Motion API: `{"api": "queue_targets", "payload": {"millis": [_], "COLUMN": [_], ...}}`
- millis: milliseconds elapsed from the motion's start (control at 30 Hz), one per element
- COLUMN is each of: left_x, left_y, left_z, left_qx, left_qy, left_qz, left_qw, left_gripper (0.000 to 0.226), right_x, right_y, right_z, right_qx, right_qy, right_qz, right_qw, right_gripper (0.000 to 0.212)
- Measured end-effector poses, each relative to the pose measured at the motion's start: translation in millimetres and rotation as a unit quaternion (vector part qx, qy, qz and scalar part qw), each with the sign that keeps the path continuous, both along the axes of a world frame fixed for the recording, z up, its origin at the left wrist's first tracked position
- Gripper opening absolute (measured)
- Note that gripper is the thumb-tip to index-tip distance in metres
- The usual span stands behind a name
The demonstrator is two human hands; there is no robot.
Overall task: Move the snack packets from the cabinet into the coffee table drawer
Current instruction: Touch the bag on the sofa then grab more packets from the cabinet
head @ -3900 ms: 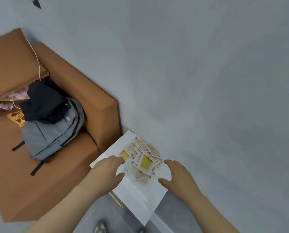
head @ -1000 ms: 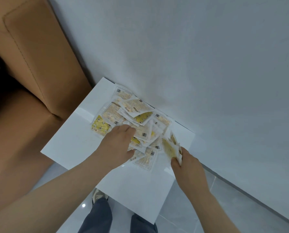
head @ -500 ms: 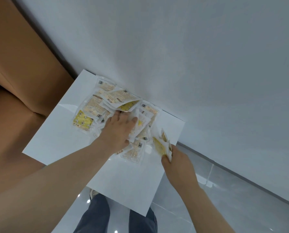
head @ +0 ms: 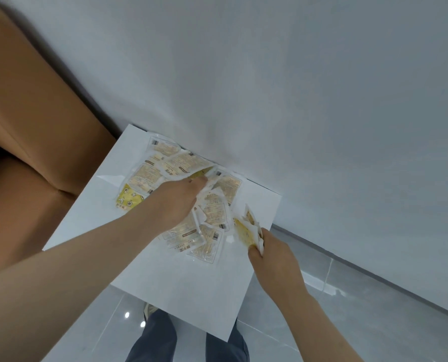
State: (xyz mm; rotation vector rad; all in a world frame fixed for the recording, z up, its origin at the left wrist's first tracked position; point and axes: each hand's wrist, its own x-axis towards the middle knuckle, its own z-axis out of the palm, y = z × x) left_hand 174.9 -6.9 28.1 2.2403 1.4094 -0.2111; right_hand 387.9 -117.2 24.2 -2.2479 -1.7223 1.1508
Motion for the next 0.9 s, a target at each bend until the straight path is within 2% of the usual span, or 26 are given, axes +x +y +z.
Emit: {"api": "queue_targets", "payload": {"millis": [133,333,633,900], "left_x": [-12.3,-25.8,-32.0,-33.9], "left_y": [-11.6,-29.4,-46.3,-64.9], "left_z": [20.7,46.5,78.1,149.2], "left_qx": [-0.001,0.034,0.022,0.020], "left_qy": [-0.003,-0.085,-0.093,-0.110], "left_qz": [0.013,0.081,0.142,0.176], "left_qw": [1.000,0.992,0.985,0.978], "left_gripper": [0.056,0.051,0.048,0.044], "right_x": [-3.9,-9.7,-19.1,-23.1], "right_y": [0.3,0.3,-5.4,-9.2], "right_z": [14.3,36.0,62.1,134.7], "right_qx": [0.014,0.030,0.025,0.034], "right_qy": [0.019,0.022,0.028,0.023], "right_qz": [-0.006,-0.004,0.003,-0.005], "right_qw": [1.000,0.999,0.999,0.999], "right_gripper": [0.011,0.011,0.013,0.016]}}
